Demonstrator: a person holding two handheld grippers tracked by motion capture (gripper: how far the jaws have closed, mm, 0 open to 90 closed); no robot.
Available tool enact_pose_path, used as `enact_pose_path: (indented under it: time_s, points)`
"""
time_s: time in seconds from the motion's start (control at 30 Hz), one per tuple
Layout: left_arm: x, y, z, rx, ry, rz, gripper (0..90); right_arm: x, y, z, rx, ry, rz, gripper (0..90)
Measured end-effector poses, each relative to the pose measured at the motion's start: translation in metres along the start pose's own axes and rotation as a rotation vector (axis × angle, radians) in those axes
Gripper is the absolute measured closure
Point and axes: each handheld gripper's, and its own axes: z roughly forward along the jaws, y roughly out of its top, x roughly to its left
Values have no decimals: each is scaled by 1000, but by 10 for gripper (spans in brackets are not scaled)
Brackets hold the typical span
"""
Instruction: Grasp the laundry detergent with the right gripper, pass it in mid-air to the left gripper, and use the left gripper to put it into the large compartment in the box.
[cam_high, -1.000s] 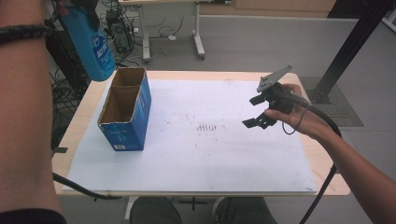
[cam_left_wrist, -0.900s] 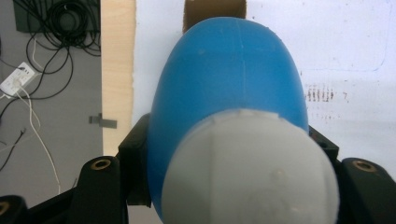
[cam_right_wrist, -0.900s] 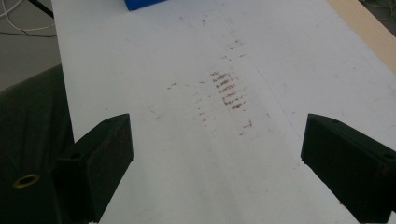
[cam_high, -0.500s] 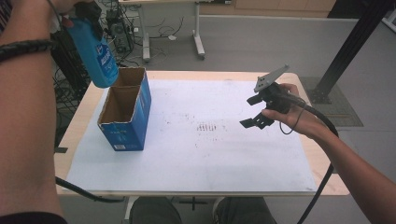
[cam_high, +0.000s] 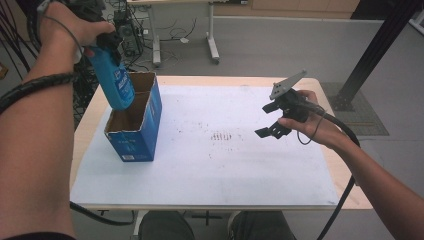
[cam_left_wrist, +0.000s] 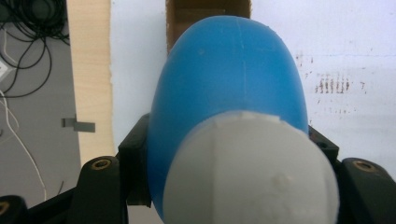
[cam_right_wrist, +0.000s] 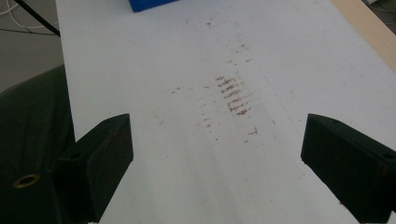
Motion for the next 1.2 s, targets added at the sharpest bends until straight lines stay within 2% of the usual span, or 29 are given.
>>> enact_pose_path:
  time_s: [0.13,0.17,0.27,0.33,0.73,0.8,1.03,1.2]
  points:
    - [1,0,20,14,-3,-3,375,0,0,0,-1,-1,-1,93]
    - [1,0,20,14,-3,-3,375,0,0,0,-1,-1,-1,93]
    - [3,-1,34,15,-9,-5,375,-1,-1,1,1,-2,4,93]
    - [3,-1,37,15,-10,-6,375,-1,-1,1,2,-2,4,93]
    - [5,-6,80,20,-13,-8,375,-1,-2,5,4,2,6,93]
    - [5,-7,92,23,-15,-8,375,-2,-3,5,5,3,9,92]
    - [3,-8,108,37,3,-1,375,-2,-5,6,9,2,14,93]
    - [4,-11,119,32,-5,-10,375,-3,-7,5,7,0,18,92]
